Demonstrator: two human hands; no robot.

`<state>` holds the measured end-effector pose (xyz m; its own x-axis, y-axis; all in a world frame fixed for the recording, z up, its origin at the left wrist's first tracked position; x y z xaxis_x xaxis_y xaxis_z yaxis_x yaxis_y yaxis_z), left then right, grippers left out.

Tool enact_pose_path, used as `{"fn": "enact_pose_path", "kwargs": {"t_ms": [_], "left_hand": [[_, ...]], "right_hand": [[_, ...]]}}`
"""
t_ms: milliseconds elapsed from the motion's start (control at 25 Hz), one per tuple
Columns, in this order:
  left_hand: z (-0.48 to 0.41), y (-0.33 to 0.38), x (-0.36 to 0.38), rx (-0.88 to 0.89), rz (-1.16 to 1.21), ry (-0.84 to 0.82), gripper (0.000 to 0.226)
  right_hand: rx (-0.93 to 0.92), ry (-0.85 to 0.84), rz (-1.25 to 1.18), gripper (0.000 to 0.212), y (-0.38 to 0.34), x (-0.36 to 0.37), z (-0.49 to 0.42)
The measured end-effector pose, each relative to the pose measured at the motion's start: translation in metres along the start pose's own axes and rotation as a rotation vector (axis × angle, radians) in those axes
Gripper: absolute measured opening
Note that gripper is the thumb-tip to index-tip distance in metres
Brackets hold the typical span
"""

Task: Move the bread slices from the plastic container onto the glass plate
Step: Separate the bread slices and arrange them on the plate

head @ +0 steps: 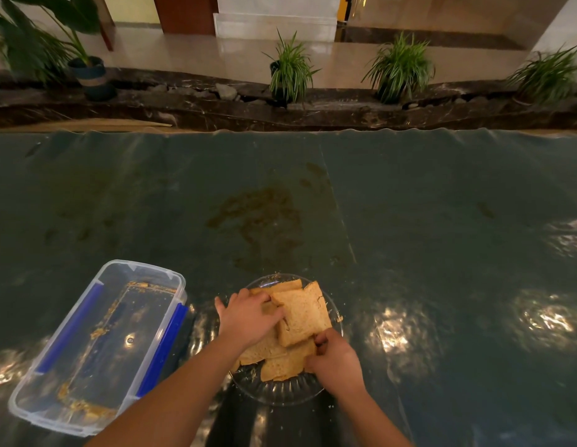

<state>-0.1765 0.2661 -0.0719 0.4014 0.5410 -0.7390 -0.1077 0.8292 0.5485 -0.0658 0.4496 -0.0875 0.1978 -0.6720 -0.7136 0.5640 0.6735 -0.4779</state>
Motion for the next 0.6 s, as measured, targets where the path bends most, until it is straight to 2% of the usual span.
{"fn": "enact_pose_path", "kwargs": {"t_ms": [80, 160, 200, 280, 360, 480, 600], "left_hand": [[0.015, 0.002, -0.013, 0.067, 0.045, 0.151, 0.046], [0.046, 0.003, -0.019, 0.224, 0.064, 0.301, 0.034], [0.065, 0.002, -0.015, 0.312, 0.076, 0.324, 0.026], [0.099, -0.004, 0.005, 0.416, 0.088, 0.257, 0.012], [0.116, -0.015, 0.024, 0.399, 0.079, 0.195, 0.008], [0.122, -0.027, 0.040, 0.285, 0.040, 0.164, 0.031], [0.121, -0.026, 0.048, 0.219, 0.067, 0.179, 0.048]], "right_hand": [[-0.051, 0.062, 0.076, 0.018, -0.002, -0.001, 0.005], [-0.074, 0.169, 0.090, 0.020, 0.002, -0.013, 0.007], [-0.087, 0.220, 0.095, 0.024, 0.004, -0.020, 0.005], [-0.108, 0.280, 0.122, 0.033, 0.003, -0.030, -0.003], [-0.106, 0.287, 0.115, 0.035, -0.003, -0.036, -0.011], [-0.125, 0.286, 0.138, 0.040, -0.007, -0.035, -0.014], [-0.219, 0.255, 0.228, 0.045, -0.015, -0.026, -0.013]]}}
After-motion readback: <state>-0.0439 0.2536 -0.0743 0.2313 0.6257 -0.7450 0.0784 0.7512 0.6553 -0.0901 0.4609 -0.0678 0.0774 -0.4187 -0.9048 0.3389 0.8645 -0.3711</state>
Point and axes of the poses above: each hand's wrist, its own z-axis away from the middle knuckle, its own x-axis out of the palm, y = z × x, the point moved 7 cm from there along -z, towards the middle knuckle, and after that the axes turned 13 degrees about z, right-handed, at the moved point
